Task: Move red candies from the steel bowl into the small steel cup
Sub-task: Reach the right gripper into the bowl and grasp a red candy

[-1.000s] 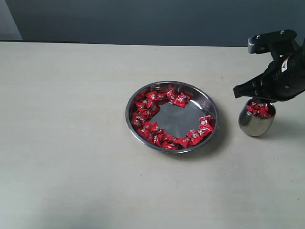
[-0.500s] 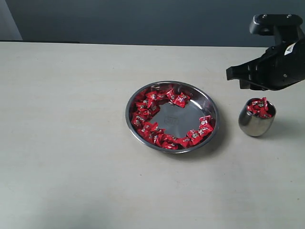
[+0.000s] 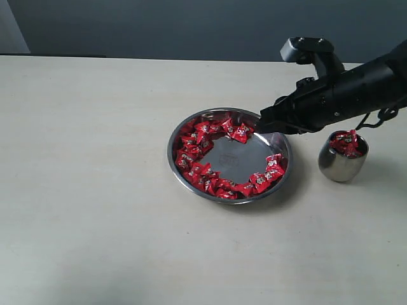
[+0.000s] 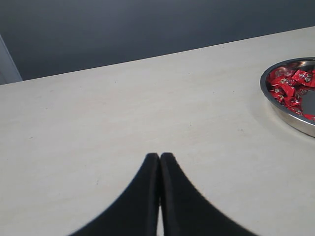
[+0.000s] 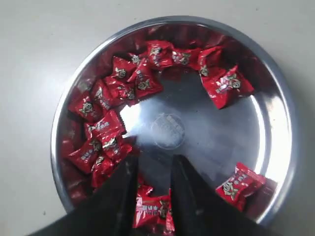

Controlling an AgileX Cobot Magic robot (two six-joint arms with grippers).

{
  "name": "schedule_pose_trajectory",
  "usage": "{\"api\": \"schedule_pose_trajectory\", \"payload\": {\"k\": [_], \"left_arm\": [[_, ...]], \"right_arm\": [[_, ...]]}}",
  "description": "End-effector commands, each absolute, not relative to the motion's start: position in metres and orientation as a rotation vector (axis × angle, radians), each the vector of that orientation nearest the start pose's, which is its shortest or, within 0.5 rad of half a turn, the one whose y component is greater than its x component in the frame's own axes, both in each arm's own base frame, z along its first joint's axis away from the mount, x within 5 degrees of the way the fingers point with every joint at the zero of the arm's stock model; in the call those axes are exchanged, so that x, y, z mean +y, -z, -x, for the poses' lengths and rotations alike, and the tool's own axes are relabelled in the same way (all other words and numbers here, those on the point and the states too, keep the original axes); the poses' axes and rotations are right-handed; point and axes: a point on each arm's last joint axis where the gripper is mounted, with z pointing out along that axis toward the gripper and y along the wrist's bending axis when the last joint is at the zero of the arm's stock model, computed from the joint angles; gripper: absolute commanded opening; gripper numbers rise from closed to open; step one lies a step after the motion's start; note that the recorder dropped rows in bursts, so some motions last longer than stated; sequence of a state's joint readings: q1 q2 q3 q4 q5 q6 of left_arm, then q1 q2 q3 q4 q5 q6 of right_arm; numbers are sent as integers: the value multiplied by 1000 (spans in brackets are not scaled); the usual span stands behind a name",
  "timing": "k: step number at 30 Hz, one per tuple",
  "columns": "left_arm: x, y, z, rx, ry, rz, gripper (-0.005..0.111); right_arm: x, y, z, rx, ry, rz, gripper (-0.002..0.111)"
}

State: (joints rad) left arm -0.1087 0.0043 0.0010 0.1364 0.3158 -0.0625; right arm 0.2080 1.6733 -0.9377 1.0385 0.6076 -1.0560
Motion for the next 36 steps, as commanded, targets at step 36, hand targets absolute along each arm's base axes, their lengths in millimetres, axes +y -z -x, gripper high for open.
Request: {"api": "schedule_pose_trajectory", "payload": {"k": [36], "left_arm": [[-2, -185, -54, 1787, 0, -125, 0]], "right_arm": [[198, -113, -342, 2558, -830, 1036, 45]]}}
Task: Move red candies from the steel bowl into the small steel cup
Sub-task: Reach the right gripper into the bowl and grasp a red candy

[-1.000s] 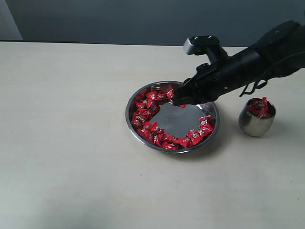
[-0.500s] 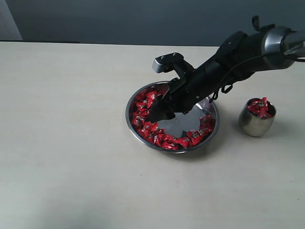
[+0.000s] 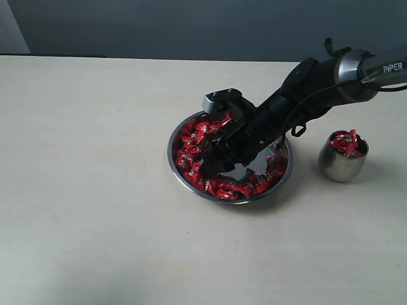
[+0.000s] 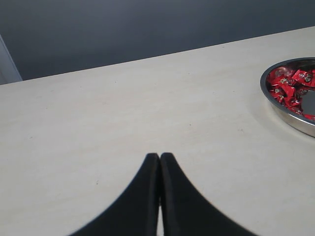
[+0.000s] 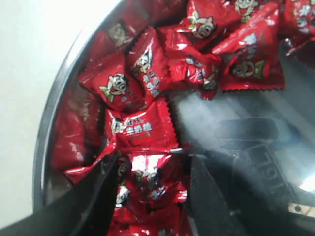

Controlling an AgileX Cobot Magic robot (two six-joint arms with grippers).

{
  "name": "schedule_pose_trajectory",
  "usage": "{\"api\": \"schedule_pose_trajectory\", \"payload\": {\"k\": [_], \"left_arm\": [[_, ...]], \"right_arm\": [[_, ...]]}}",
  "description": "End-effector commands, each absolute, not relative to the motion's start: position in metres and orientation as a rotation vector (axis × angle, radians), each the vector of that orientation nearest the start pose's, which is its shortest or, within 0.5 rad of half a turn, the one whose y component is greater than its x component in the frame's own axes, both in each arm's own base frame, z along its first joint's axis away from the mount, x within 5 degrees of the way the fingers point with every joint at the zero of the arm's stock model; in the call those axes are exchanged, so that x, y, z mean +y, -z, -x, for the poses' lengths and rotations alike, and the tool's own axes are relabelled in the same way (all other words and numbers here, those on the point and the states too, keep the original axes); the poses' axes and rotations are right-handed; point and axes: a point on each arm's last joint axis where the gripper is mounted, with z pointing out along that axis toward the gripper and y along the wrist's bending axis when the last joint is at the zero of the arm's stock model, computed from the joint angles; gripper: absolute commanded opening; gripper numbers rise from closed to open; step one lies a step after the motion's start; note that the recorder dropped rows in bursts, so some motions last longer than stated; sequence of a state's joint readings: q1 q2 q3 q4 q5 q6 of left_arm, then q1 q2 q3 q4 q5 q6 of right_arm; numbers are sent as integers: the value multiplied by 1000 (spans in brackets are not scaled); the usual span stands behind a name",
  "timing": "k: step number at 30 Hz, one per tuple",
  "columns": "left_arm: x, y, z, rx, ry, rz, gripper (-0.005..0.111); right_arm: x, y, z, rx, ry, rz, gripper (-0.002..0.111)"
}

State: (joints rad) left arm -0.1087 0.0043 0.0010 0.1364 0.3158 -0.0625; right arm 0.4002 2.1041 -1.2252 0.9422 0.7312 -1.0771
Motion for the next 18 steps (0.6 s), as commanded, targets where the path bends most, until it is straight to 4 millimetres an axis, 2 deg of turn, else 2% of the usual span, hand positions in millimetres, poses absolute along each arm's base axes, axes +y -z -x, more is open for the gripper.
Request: {"api": "schedule_pose_trajectory", "payload": {"k": [1, 8, 13, 18], "left_arm": [[-2, -185, -54, 1787, 0, -125, 0], [-2, -185, -54, 1787, 0, -125, 0], [-2, -185, -54, 1787, 0, -125, 0], [-2, -185, -54, 1787, 0, -125, 0]], "right_arm": [[199, -112, -342, 2559, -831, 1039, 45], [201, -112, -341, 2557, -828, 1046, 43], [201, -112, -341, 2557, -827, 1046, 25], [201, -112, -343, 2552, -811, 1034, 12]]}}
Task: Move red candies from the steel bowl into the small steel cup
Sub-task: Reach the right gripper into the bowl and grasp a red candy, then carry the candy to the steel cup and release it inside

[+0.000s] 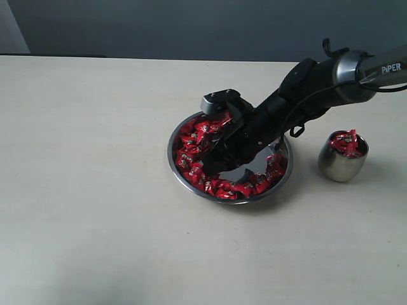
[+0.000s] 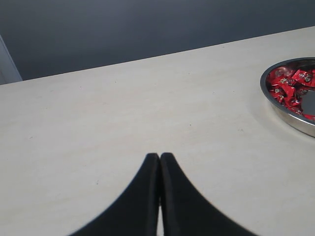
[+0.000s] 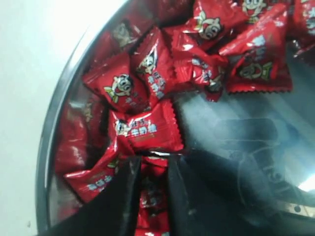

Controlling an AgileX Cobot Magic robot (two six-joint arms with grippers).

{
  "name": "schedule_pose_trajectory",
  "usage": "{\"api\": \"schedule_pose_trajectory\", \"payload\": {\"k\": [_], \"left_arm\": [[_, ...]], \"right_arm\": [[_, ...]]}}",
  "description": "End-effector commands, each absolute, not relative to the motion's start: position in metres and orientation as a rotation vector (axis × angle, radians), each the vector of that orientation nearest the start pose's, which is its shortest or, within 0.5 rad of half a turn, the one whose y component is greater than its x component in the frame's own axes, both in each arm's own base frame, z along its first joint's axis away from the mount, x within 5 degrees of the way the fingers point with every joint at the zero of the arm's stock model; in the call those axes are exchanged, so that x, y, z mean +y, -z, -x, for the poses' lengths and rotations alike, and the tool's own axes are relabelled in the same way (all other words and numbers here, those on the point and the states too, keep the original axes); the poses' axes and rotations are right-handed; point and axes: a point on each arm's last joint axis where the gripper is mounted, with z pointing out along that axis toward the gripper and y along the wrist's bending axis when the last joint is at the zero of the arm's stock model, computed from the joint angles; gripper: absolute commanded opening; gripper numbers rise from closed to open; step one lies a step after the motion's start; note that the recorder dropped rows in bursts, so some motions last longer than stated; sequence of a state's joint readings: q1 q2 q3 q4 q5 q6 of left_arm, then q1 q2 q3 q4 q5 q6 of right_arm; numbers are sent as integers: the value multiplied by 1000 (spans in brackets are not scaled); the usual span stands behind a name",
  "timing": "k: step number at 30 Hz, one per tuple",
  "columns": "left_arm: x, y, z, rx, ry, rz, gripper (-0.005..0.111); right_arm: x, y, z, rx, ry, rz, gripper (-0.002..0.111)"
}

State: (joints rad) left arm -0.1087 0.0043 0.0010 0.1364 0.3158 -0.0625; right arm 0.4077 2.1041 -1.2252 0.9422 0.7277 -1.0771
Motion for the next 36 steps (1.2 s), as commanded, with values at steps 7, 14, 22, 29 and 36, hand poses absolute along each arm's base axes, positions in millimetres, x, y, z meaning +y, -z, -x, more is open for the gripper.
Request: {"api": "schedule_pose_trajectory", "payload": {"k": [7, 14, 22, 29, 36], "left_arm": [[-2, -185, -54, 1787, 0, -125, 0], [-2, -185, -54, 1787, 0, -125, 0], [-2, -185, -54, 1787, 0, -125, 0], [-2, -185, -54, 1787, 0, -125, 0], [-2, -185, -54, 1787, 0, -125, 0]], "right_arm": [[200, -112, -345, 2546, -788, 1003, -1], [198, -143, -347, 2482, -743, 978, -1], [151, -182, -359, 2548, -488, 745, -1], [86, -212, -350, 2551, -412, 531, -1], [49, -226, -334, 2612, -370, 428, -1]]}}
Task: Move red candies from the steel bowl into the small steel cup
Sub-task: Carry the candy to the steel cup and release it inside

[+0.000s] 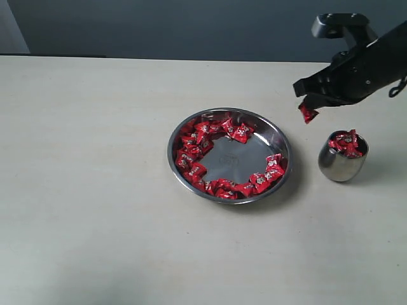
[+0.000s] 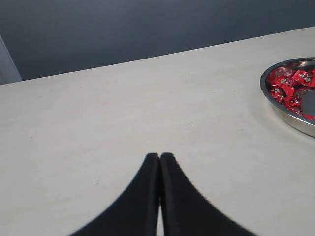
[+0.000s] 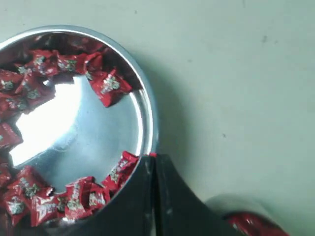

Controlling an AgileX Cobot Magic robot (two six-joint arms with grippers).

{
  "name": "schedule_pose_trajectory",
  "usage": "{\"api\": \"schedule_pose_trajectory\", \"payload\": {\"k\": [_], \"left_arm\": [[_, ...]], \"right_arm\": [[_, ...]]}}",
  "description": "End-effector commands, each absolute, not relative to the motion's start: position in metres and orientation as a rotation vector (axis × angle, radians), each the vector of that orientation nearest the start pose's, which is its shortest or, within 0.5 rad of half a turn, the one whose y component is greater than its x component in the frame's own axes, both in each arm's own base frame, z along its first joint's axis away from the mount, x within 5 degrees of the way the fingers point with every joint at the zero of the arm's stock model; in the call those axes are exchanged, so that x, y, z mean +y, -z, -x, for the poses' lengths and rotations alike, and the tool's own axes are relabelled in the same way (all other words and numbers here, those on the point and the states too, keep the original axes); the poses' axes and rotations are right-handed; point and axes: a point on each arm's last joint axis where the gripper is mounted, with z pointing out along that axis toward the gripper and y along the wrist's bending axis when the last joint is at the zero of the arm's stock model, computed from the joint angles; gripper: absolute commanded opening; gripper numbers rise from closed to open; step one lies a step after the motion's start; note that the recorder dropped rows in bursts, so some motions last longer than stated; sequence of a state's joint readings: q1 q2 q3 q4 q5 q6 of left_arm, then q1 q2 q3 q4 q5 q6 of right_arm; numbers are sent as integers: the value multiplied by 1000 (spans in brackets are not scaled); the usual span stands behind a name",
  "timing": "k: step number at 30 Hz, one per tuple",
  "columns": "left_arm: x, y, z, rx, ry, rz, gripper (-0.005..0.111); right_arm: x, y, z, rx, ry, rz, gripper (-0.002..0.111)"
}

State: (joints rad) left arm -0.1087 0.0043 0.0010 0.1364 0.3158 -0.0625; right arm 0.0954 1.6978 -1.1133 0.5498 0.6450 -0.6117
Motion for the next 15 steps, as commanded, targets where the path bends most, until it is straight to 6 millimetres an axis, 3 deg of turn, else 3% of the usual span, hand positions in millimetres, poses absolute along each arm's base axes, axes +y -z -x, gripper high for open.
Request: {"api": "schedule_pose_trajectory", "payload": {"k": [1, 8, 15], "left_arm": [[-2, -185, -54, 1787, 0, -125, 0], [-2, -185, -54, 1787, 0, -125, 0], [-2, -185, -54, 1787, 0, -125, 0]], "right_arm": [[47, -225, -334, 2627, -355, 422, -1], [33, -220, -332, 2721, -166, 325, -1], [31, -219, -328, 2767, -145, 317, -1]]}}
